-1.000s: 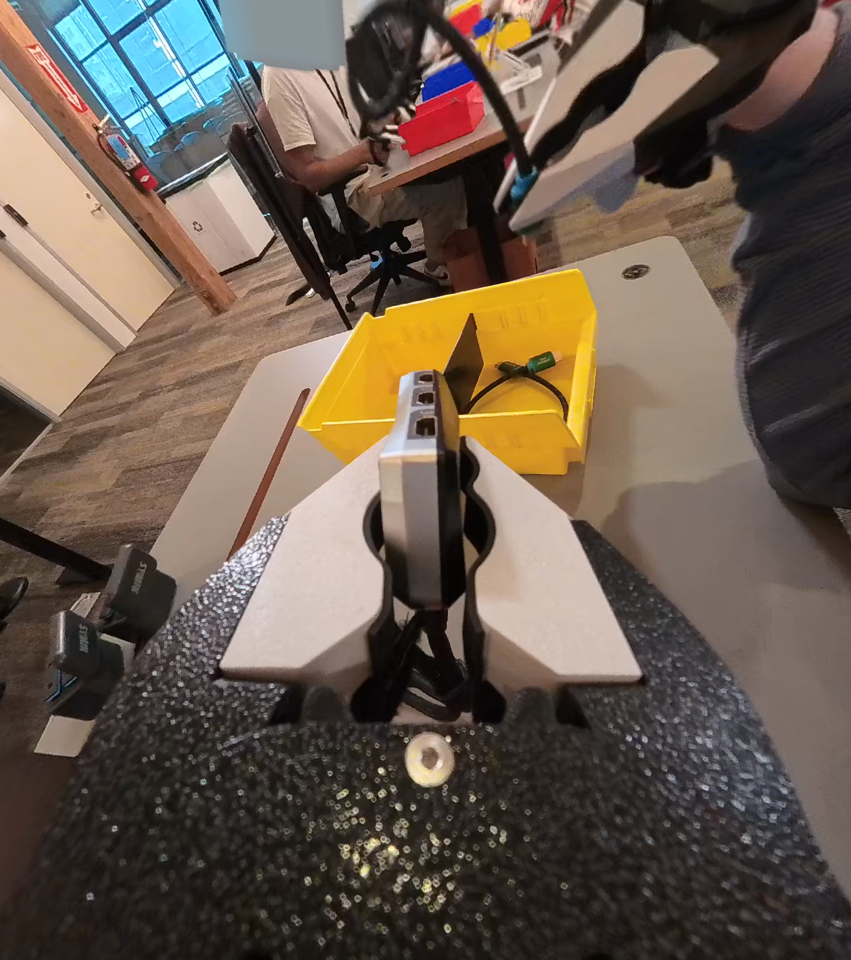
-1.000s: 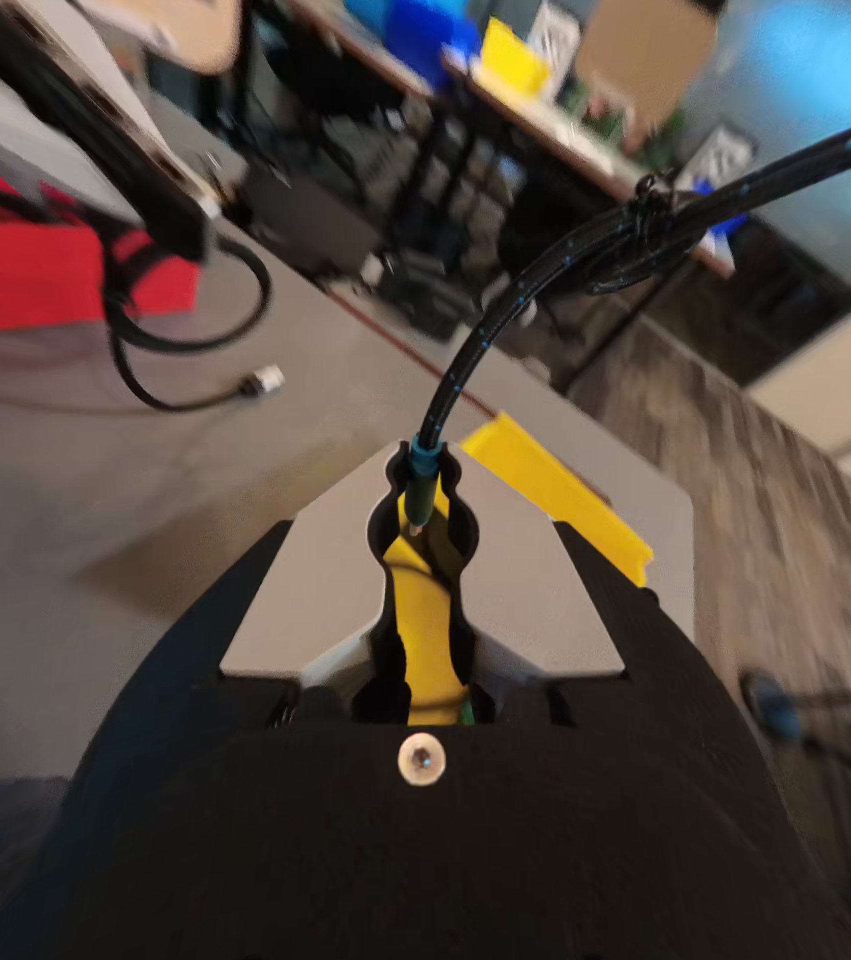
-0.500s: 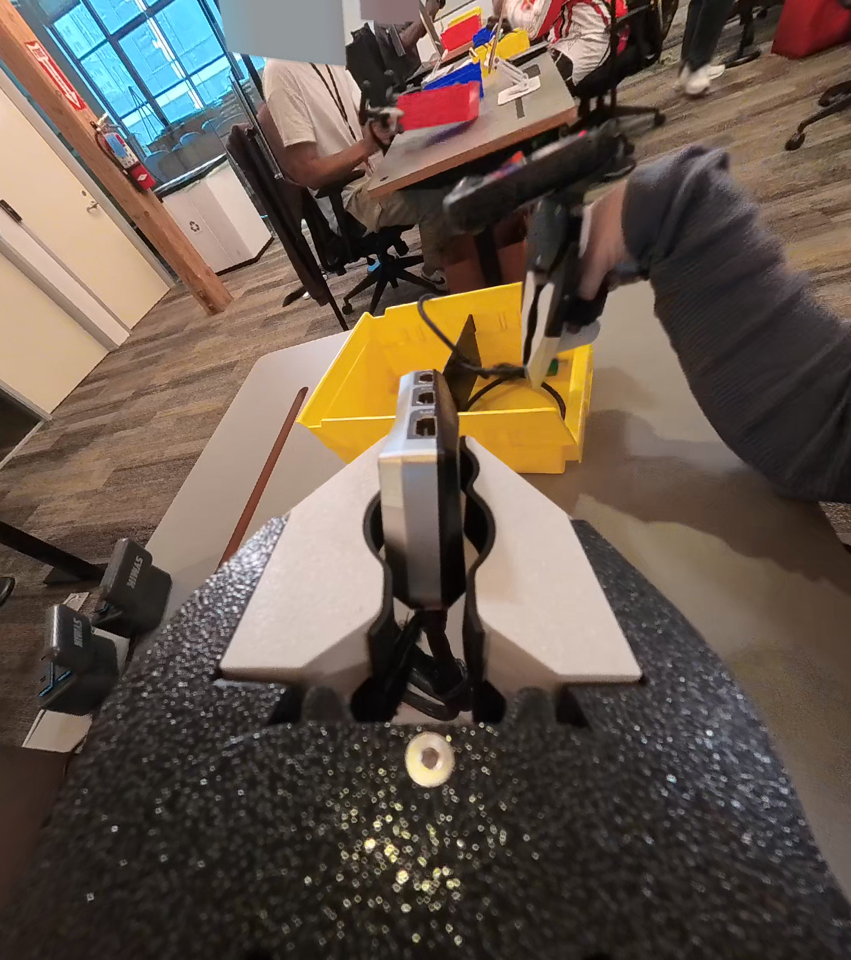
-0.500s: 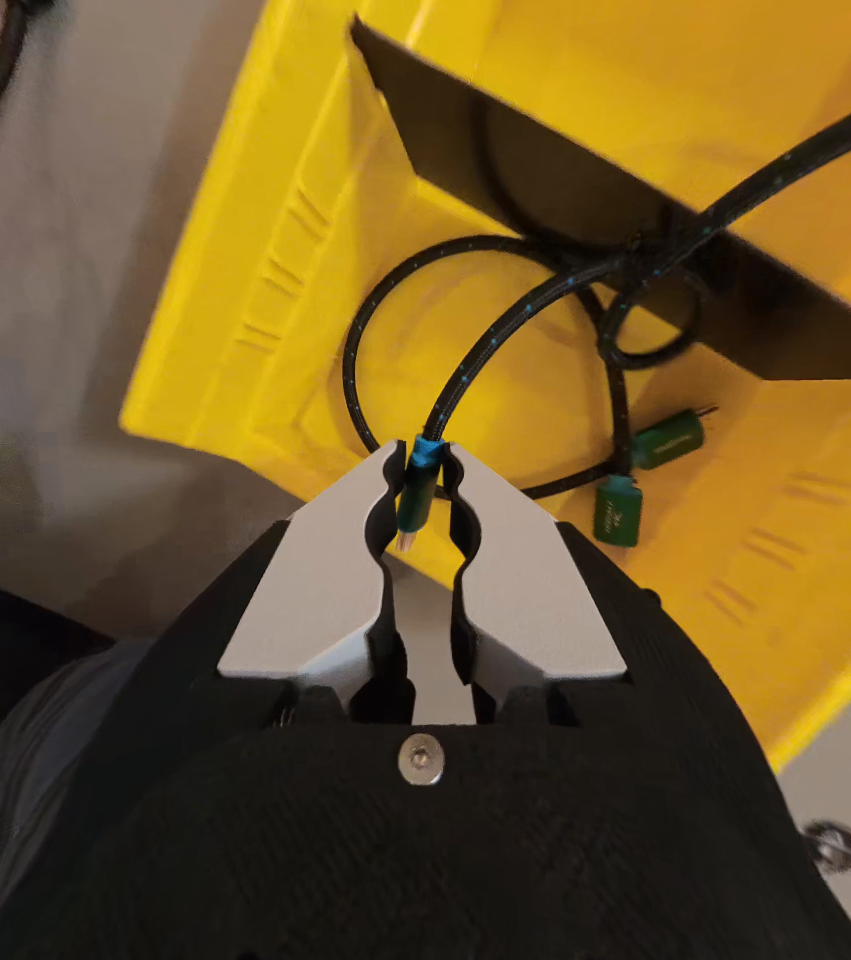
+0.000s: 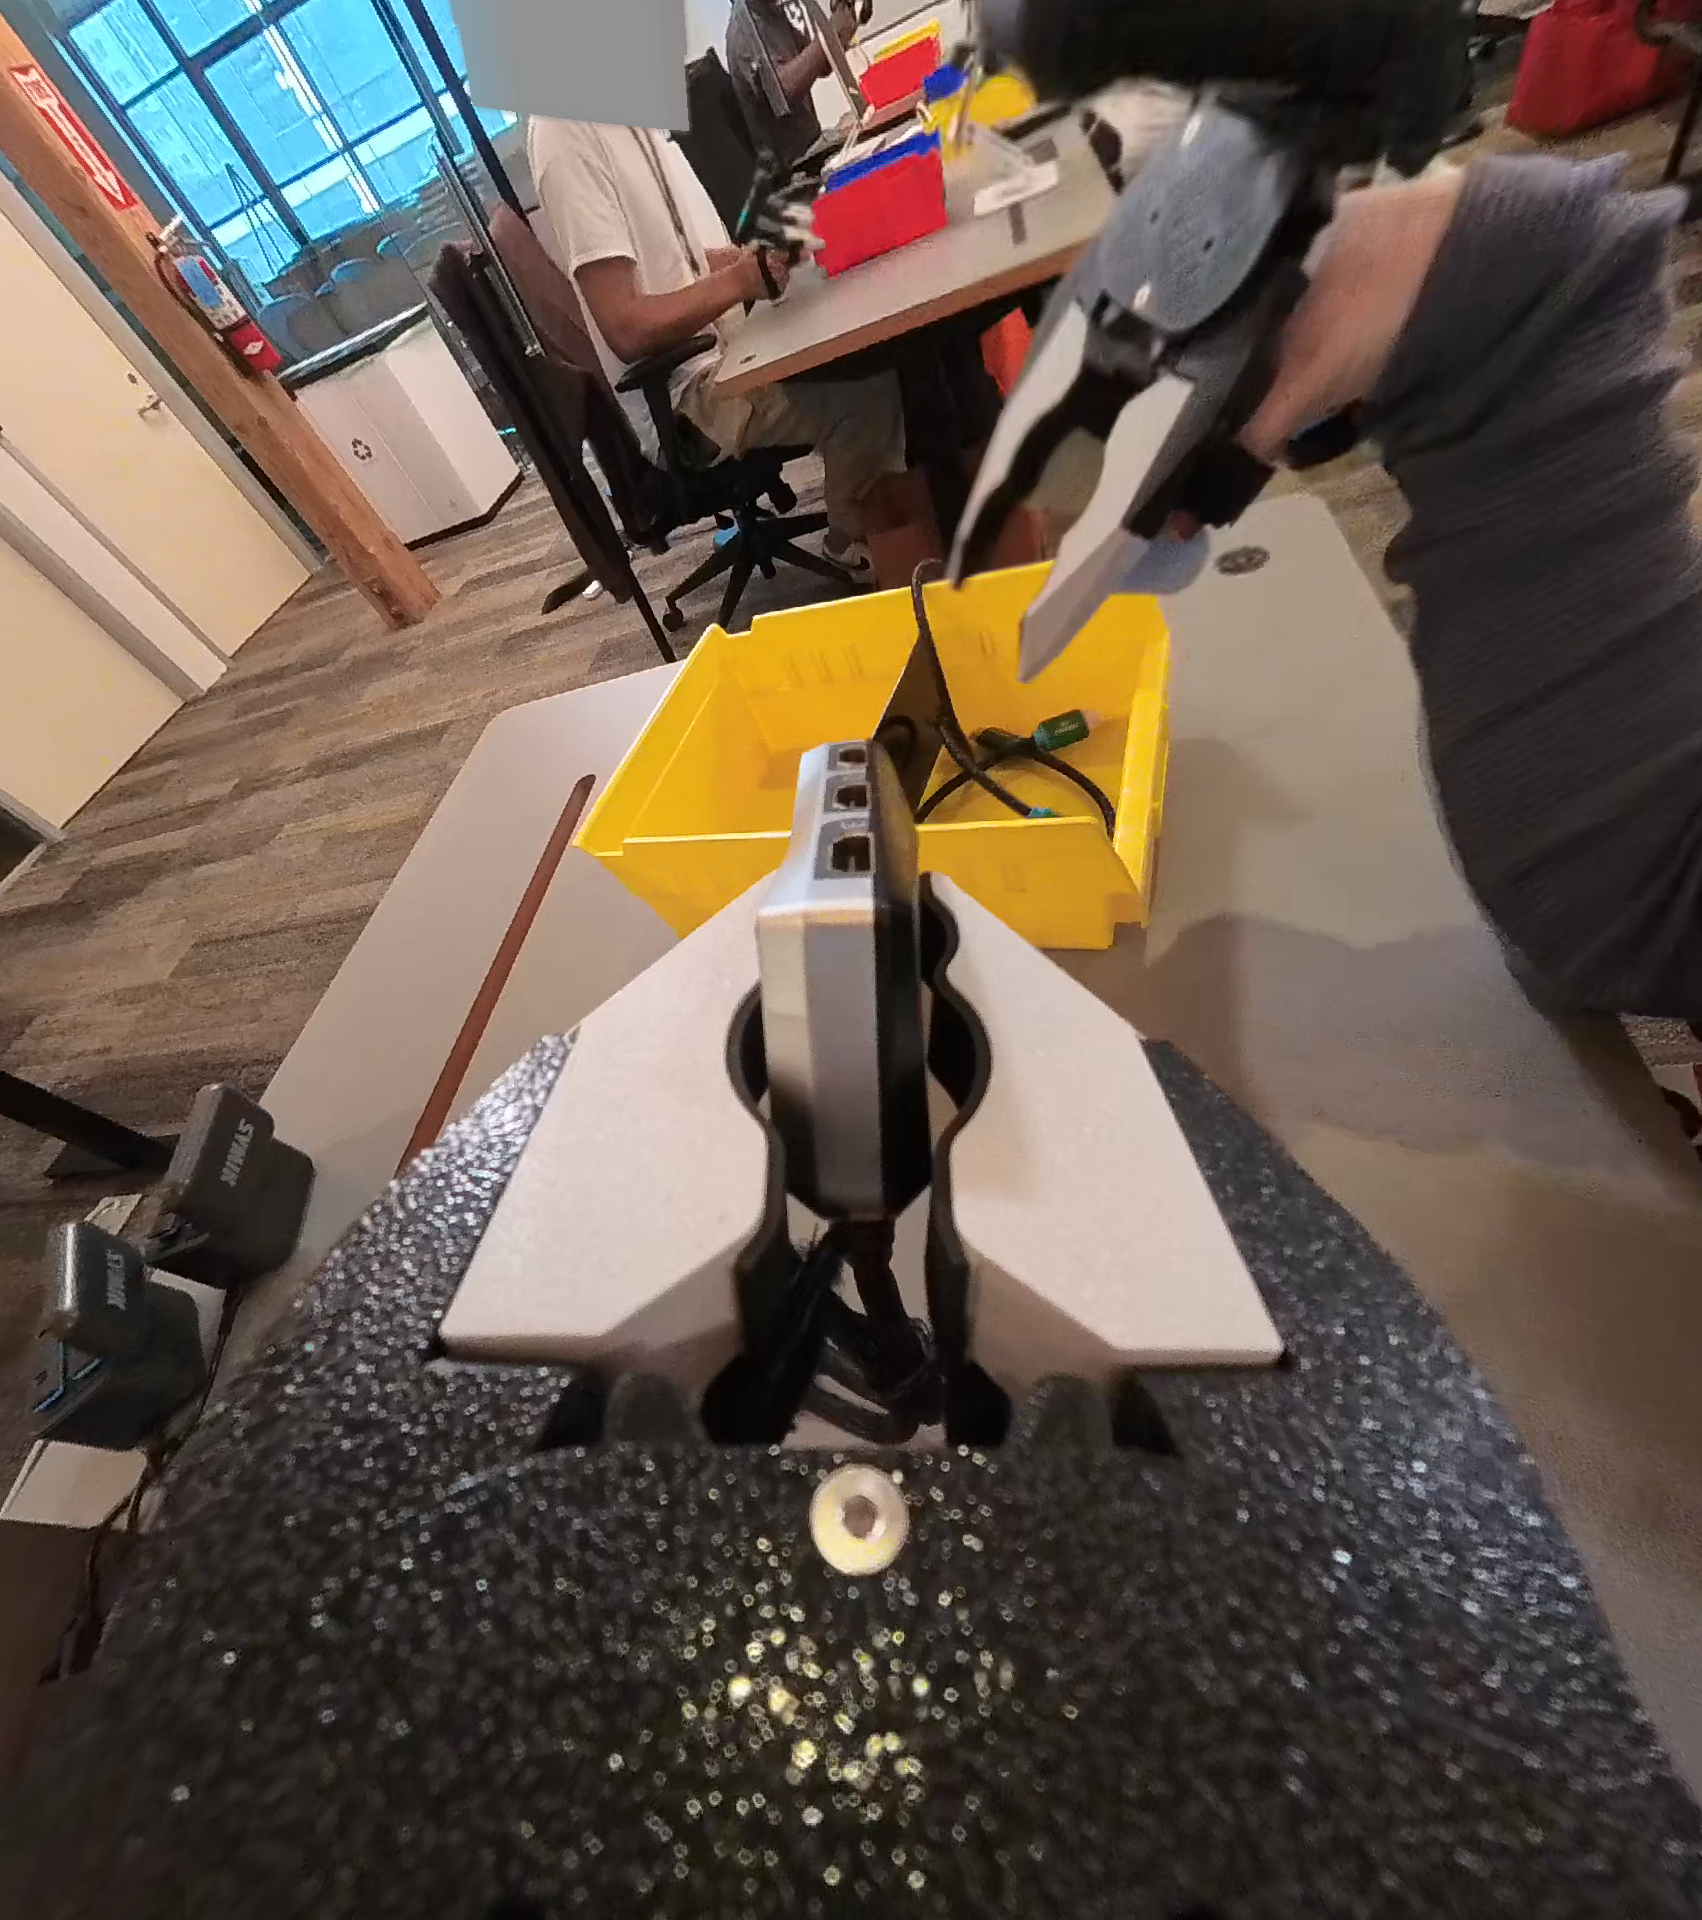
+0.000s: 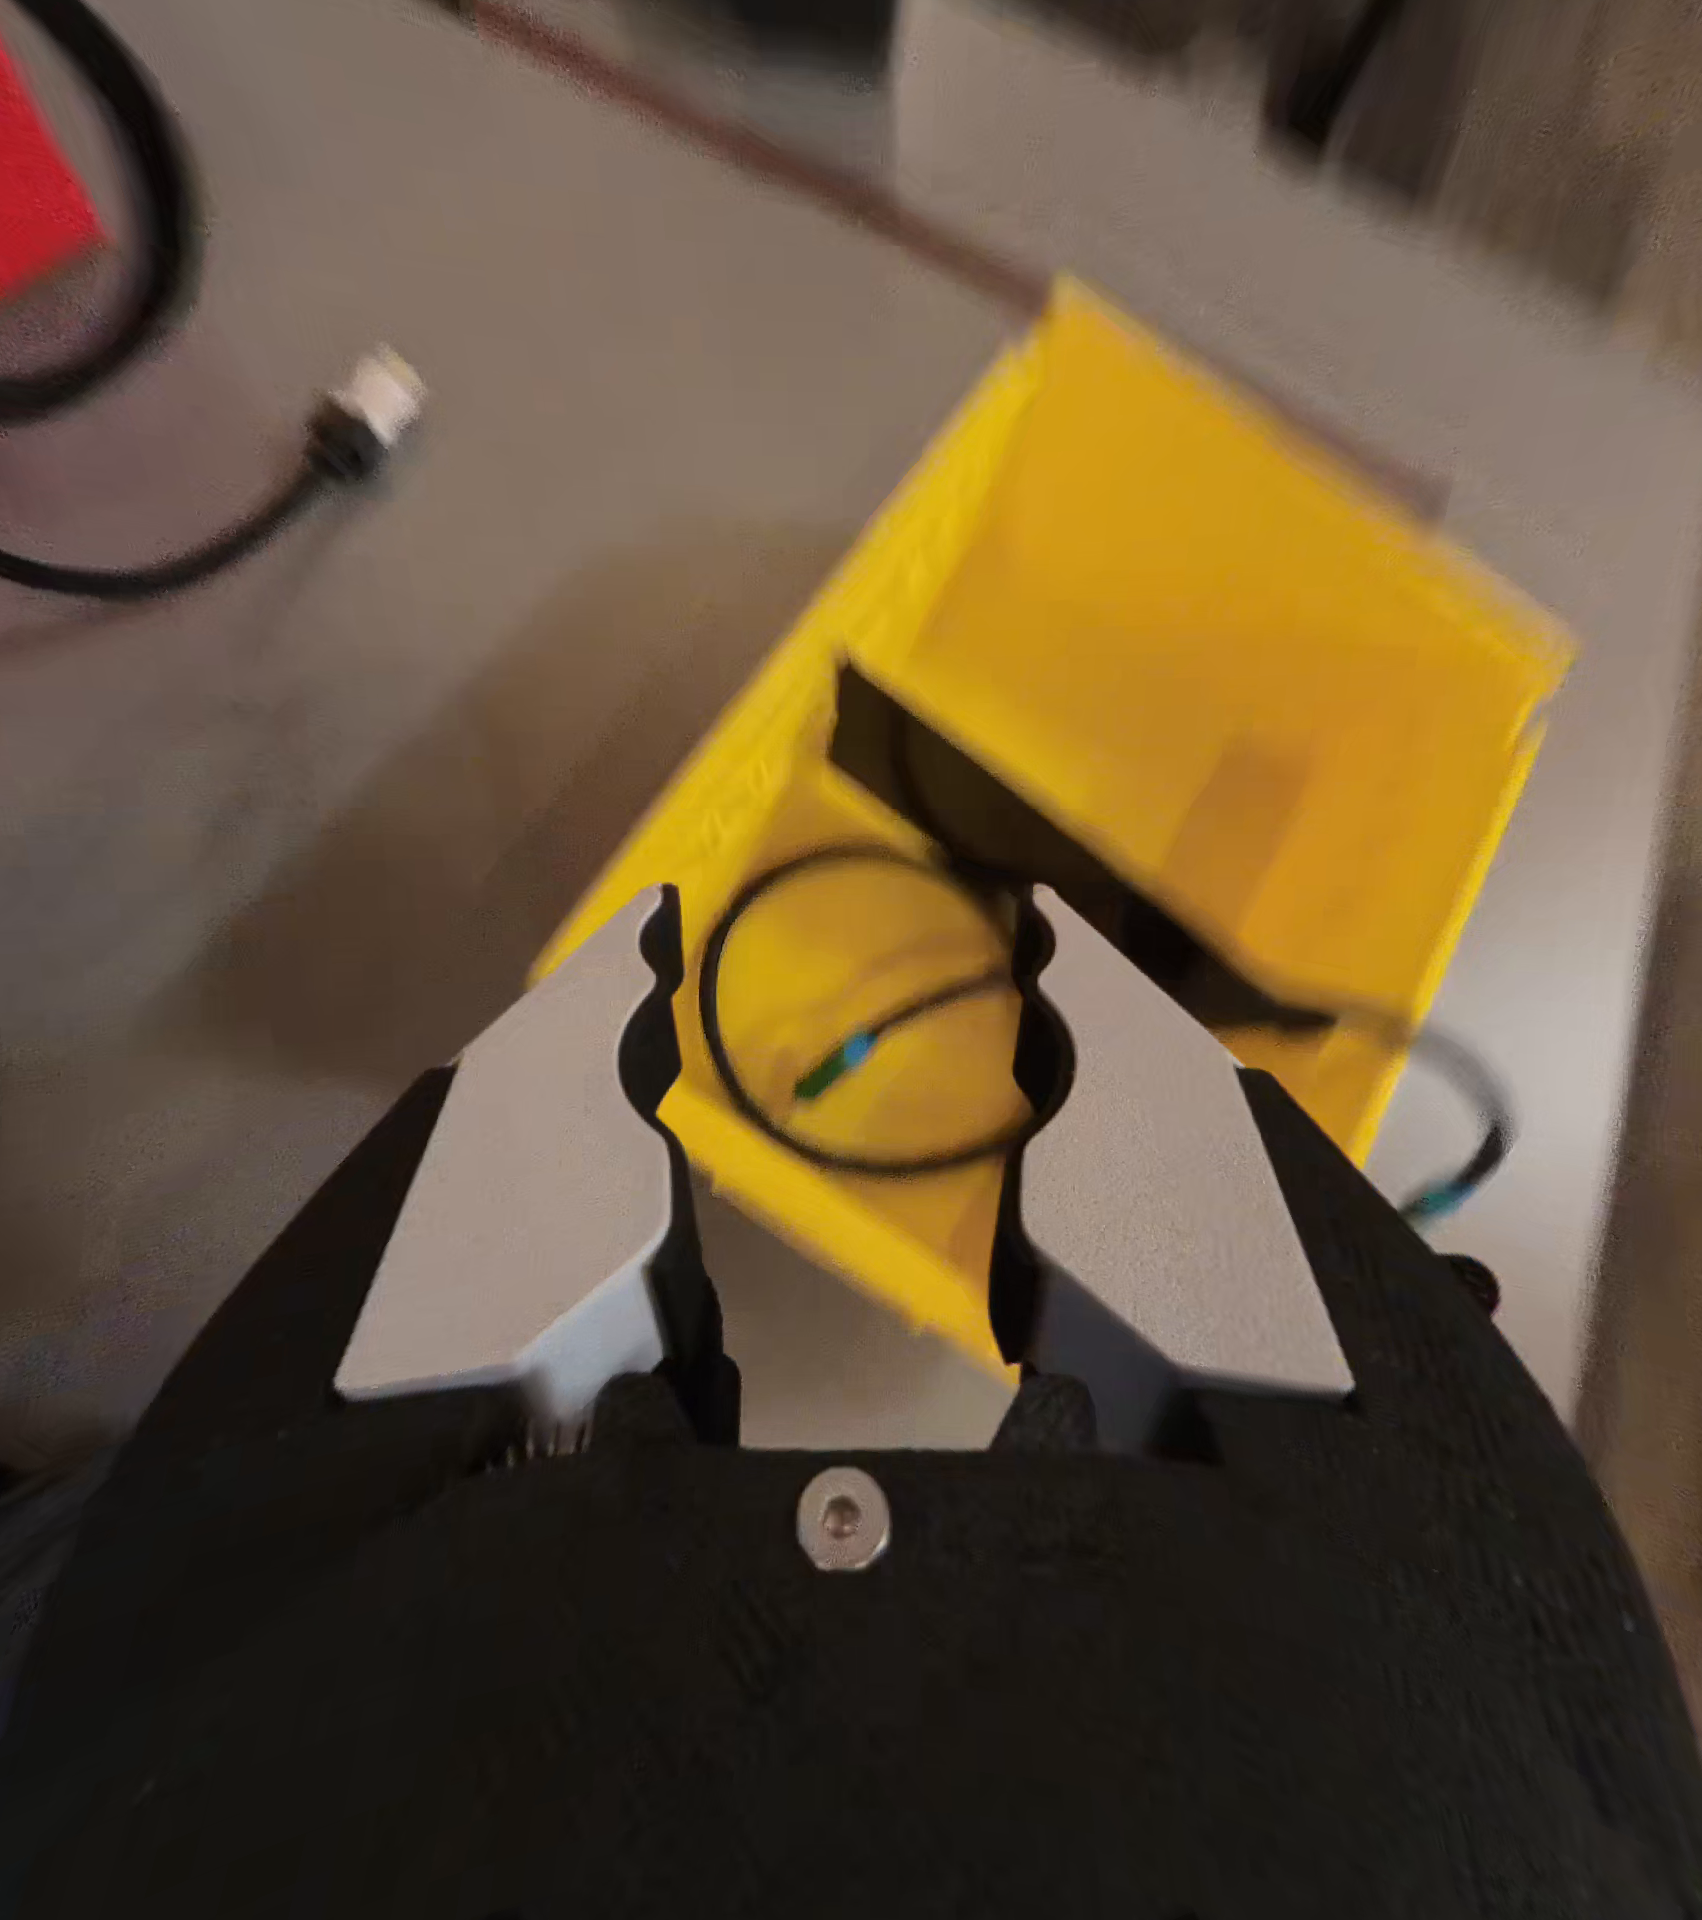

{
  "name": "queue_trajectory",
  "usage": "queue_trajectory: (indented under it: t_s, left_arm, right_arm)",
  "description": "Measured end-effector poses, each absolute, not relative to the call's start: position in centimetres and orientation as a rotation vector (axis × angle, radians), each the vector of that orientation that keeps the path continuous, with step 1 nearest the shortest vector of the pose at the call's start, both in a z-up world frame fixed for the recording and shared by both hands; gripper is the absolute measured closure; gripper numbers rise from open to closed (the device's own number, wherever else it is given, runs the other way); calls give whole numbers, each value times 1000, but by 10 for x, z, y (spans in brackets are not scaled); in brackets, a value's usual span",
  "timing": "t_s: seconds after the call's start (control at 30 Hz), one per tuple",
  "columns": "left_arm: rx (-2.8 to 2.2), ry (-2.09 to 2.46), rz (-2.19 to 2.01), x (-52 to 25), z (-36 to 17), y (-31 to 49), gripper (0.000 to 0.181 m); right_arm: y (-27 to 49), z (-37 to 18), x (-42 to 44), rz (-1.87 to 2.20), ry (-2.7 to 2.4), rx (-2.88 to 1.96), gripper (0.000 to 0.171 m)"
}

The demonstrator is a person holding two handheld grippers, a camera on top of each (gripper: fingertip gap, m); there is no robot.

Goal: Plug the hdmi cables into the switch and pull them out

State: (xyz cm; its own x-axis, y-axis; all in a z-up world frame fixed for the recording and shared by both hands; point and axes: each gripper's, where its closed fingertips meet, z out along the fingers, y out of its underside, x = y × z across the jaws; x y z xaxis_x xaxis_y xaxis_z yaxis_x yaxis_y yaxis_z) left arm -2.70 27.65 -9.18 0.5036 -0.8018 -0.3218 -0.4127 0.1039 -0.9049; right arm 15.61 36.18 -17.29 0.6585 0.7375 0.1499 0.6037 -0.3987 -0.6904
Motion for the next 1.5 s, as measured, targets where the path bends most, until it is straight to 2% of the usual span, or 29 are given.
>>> queue_trajectory:
  t_s: [0.1, 0.2, 0.3, 0.4, 0.5, 0.73, 0.77, 0.8, 0.87, 0.93, 1.27, 1.5]
  left_arm:
    - [-1496, 1113, -431, -22, -91, 274, 162]
    - [-1476, 1150, -461, -16, -93, 269, 162]
    - [-1465, 1197, -467, -13, -96, 264, 162]
    - [-1461, 1251, -471, -11, -101, 257, 162]
    - [-1454, 1299, -480, -9, -105, 252, 162]
    - [-1449, 1256, -501, -10, -99, 252, 160]
    - [-1443, 1203, -477, -13, -92, 257, 153]
    - [-1439, 1105, -426, -20, -82, 268, 129]
    - [-1396, 995, -420, -30, -65, 273, 95]
    - [-1351, 924, -495, -36, -50, 269, 85]
    - [-1361, 837, -462, -56, -45, 278, 88]
    - [-1396, 845, -415, -58, -53, 284, 93]
  right_arm:
    - [333, -120, 81, 315, -1342, -1621, 107]
    - [280, -98, 16, 465, -1594, -1239, 108]
    - [262, -91, -15, 480, -1656, -1120, 110]
    - [262, -102, -27, 450, -1716, -1123, 120]
    - [255, -115, -29, 461, -1807, -1104, 139]
    - [254, -110, -30, 487, -1804, -1059, 141]
    - [256, -105, -30, 492, -1780, -1051, 143]
    - [257, -99, -30, 504, -1751, -1041, 145]
    - [264, -87, -27, 498, -1678, -1024, 146]
    - [274, -74, -21, 483, -1585, -1022, 147]
    - [331, 28, 29, 535, -960, -917, 153]
    - [371, 122, 84, 444, -920, -917, 153]
